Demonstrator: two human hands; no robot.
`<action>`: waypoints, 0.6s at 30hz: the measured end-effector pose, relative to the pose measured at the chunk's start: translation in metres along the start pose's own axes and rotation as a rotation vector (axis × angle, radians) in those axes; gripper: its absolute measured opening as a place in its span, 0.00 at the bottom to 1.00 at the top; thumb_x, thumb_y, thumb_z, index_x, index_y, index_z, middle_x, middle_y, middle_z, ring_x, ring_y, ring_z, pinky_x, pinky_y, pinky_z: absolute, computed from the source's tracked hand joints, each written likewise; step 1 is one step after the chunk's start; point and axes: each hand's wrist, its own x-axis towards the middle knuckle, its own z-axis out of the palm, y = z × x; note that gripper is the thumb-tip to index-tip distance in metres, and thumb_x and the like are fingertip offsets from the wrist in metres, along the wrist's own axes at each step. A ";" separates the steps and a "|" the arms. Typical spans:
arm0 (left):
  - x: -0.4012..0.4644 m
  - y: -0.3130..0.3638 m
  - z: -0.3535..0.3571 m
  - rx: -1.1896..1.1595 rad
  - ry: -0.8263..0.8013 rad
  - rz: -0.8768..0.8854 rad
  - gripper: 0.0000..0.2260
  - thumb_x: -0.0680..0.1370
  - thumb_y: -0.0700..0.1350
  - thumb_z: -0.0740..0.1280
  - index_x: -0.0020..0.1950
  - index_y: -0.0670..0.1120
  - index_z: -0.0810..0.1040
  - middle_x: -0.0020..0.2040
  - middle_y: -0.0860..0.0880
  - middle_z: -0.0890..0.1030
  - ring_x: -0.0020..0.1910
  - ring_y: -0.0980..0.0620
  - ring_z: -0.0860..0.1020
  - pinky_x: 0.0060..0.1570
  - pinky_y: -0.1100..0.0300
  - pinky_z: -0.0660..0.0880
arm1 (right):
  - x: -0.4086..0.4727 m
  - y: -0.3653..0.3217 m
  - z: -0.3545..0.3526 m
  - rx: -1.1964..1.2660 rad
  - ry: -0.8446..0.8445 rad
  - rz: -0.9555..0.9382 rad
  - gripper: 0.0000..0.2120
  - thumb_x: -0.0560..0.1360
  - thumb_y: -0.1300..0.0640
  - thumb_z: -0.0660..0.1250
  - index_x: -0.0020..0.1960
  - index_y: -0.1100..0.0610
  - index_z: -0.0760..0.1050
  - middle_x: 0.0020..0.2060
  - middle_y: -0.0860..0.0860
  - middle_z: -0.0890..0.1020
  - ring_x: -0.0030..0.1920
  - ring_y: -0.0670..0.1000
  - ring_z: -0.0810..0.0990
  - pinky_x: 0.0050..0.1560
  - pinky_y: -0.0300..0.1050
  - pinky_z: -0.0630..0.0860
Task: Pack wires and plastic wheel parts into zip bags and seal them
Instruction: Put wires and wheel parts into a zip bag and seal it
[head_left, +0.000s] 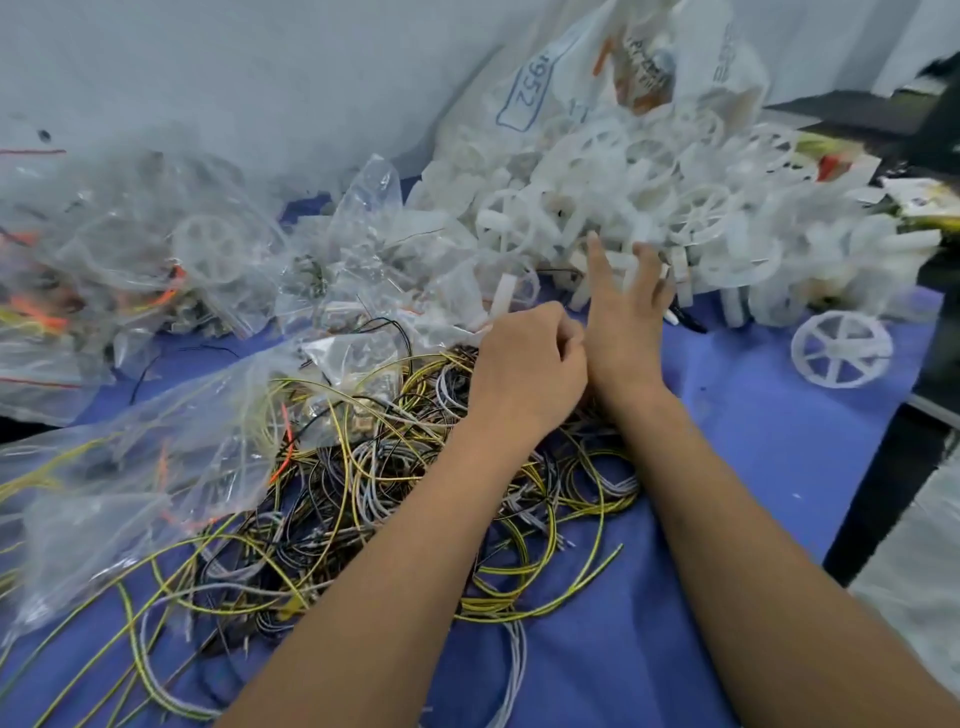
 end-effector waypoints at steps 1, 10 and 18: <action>-0.001 -0.002 0.000 -0.003 -0.006 -0.007 0.06 0.77 0.43 0.66 0.41 0.45 0.78 0.36 0.48 0.81 0.40 0.46 0.78 0.42 0.52 0.74 | -0.001 0.002 0.000 0.035 0.008 0.033 0.38 0.77 0.60 0.65 0.81 0.45 0.52 0.80 0.59 0.46 0.76 0.67 0.51 0.62 0.61 0.70; -0.008 -0.005 -0.013 -0.023 0.006 -0.035 0.06 0.77 0.42 0.66 0.41 0.45 0.79 0.34 0.50 0.80 0.37 0.47 0.77 0.40 0.51 0.76 | -0.009 0.000 -0.005 0.151 0.148 -0.036 0.27 0.71 0.64 0.73 0.68 0.56 0.74 0.66 0.57 0.67 0.57 0.60 0.74 0.53 0.44 0.68; -0.018 -0.009 -0.045 -0.013 0.099 0.003 0.06 0.78 0.43 0.67 0.41 0.48 0.79 0.33 0.53 0.79 0.34 0.53 0.77 0.39 0.52 0.76 | -0.025 -0.018 -0.021 0.244 0.297 -0.189 0.19 0.77 0.62 0.68 0.67 0.56 0.75 0.56 0.54 0.78 0.52 0.56 0.79 0.46 0.52 0.75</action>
